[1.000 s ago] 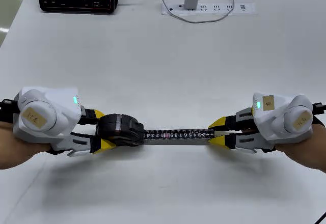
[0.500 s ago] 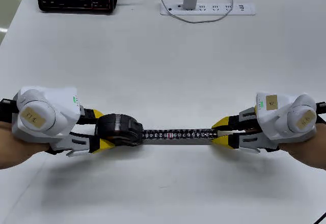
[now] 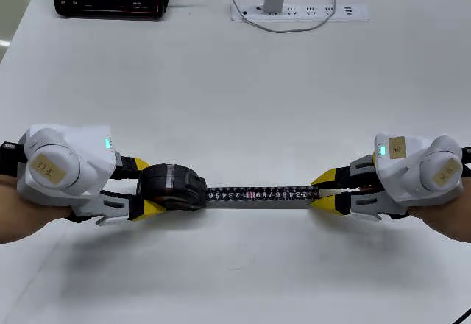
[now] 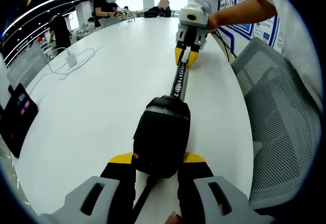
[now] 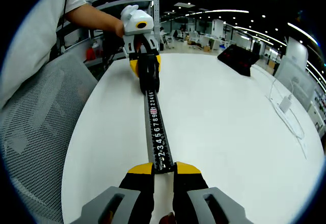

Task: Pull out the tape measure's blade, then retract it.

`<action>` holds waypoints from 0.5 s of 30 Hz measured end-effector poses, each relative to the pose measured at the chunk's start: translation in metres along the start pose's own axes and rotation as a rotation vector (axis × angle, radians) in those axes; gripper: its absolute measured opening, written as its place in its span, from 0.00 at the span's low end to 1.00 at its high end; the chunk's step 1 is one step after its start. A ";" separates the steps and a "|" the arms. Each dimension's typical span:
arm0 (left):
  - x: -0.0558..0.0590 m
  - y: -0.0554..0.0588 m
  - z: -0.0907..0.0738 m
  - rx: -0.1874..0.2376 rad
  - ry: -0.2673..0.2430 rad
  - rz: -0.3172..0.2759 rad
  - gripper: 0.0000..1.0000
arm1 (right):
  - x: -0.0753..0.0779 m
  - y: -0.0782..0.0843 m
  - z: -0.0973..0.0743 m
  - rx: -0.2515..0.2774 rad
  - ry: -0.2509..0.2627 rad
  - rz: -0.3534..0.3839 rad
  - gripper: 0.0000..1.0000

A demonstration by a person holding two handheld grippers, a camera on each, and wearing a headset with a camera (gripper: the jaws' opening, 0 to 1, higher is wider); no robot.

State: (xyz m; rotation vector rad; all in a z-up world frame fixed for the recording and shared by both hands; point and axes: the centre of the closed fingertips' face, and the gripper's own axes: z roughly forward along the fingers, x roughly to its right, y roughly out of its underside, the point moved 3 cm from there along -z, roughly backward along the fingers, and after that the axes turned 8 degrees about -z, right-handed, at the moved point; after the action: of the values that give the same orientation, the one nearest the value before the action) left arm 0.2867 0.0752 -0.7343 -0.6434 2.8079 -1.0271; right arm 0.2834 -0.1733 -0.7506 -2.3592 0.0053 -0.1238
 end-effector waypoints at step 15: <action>0.000 0.000 0.000 -0.002 0.000 0.002 0.26 | 0.002 0.012 -0.008 -0.020 0.000 0.000 0.09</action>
State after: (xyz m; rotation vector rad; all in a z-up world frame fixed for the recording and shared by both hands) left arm 0.2866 0.0753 -0.7343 -0.6408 2.8091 -1.0247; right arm 0.2848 -0.1876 -0.7530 -2.3792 0.0062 -0.1246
